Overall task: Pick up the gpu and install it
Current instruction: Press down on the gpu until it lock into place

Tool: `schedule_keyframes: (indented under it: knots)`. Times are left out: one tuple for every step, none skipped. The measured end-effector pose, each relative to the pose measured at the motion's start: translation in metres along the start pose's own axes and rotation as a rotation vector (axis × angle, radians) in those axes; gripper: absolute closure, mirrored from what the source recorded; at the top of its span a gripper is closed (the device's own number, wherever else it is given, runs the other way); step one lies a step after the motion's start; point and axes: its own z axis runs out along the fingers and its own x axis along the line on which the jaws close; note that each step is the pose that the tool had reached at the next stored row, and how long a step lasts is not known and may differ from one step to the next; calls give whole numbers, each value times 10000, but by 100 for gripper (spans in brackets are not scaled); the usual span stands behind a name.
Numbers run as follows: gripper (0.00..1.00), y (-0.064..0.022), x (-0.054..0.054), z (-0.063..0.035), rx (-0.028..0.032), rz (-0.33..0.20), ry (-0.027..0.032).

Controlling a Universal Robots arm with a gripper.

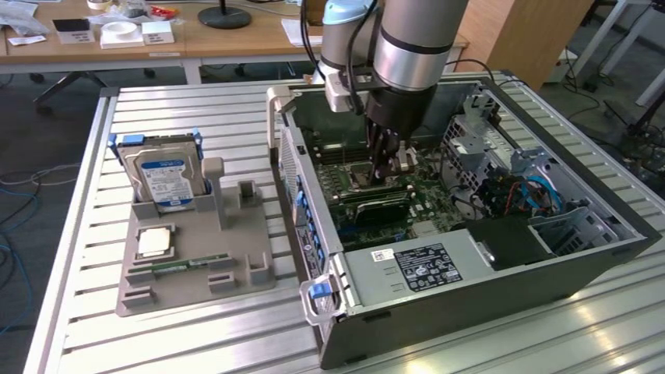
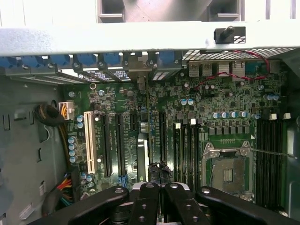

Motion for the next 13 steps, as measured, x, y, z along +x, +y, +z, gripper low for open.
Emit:
schedule_keyframes:
  knots:
    - [86,0,0,3,0,0,1]
    - [86,0,0,6,-1,0,2]
    - [86,0,0,11,-1,0,1]
    - [86,0,1,15,0,0,2]
    - [86,0,1,19,-1,-1,3]
    - [86,0,1,23,-1,-1,3]
    - [86,1,1,23,-2,0,4]
    - [86,1,1,24,-2,0,4]
    - [86,1,1,23,-2,0,5]
    - [86,1,1,24,-1,0,4]
    - [86,1,1,29,0,0,0]
    - [86,1,1,37,1,0,-1]
    - [86,1,1,43,0,0,0]
